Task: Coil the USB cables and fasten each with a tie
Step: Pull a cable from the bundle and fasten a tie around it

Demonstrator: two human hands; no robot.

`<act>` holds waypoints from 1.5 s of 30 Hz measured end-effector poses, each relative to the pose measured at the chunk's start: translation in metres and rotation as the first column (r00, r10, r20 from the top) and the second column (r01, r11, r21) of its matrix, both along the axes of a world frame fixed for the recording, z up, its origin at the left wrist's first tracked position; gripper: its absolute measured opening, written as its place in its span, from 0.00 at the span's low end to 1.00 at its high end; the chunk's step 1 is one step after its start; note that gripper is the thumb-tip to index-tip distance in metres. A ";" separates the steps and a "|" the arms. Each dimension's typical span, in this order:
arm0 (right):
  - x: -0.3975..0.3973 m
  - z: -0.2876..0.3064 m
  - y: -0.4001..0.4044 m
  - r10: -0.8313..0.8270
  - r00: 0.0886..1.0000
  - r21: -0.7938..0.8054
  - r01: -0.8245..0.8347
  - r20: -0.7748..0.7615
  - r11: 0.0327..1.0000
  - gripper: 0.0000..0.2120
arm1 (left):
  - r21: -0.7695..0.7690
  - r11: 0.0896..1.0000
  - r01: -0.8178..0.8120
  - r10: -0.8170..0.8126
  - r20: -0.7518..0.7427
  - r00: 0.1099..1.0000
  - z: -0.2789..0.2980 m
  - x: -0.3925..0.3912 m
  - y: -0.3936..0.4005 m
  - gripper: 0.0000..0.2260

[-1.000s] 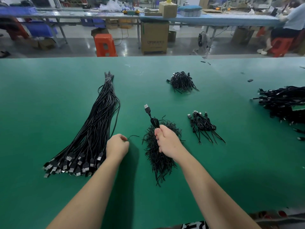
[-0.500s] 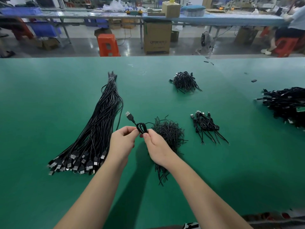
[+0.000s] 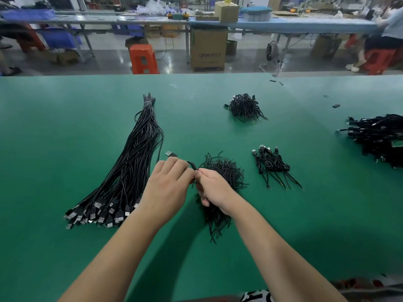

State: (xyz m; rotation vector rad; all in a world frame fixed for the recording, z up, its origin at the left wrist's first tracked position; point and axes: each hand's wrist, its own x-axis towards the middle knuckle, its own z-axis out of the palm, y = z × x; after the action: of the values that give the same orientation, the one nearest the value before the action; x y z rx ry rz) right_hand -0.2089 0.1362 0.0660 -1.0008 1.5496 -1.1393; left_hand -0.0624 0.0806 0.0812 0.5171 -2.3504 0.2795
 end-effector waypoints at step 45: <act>0.015 -0.001 0.012 0.070 0.127 0.019 -0.362 -0.989 0.932 0.05 | 0.838 0.472 -0.272 0.145 0.231 0.962 0.039 0.004 -0.007 0.06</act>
State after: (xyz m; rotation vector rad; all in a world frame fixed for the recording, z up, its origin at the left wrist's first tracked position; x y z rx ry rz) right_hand -0.1936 0.1482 0.0655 -2.4067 2.1199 -0.2749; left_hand -0.0589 0.0738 0.1200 1.3083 -2.4087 -0.8860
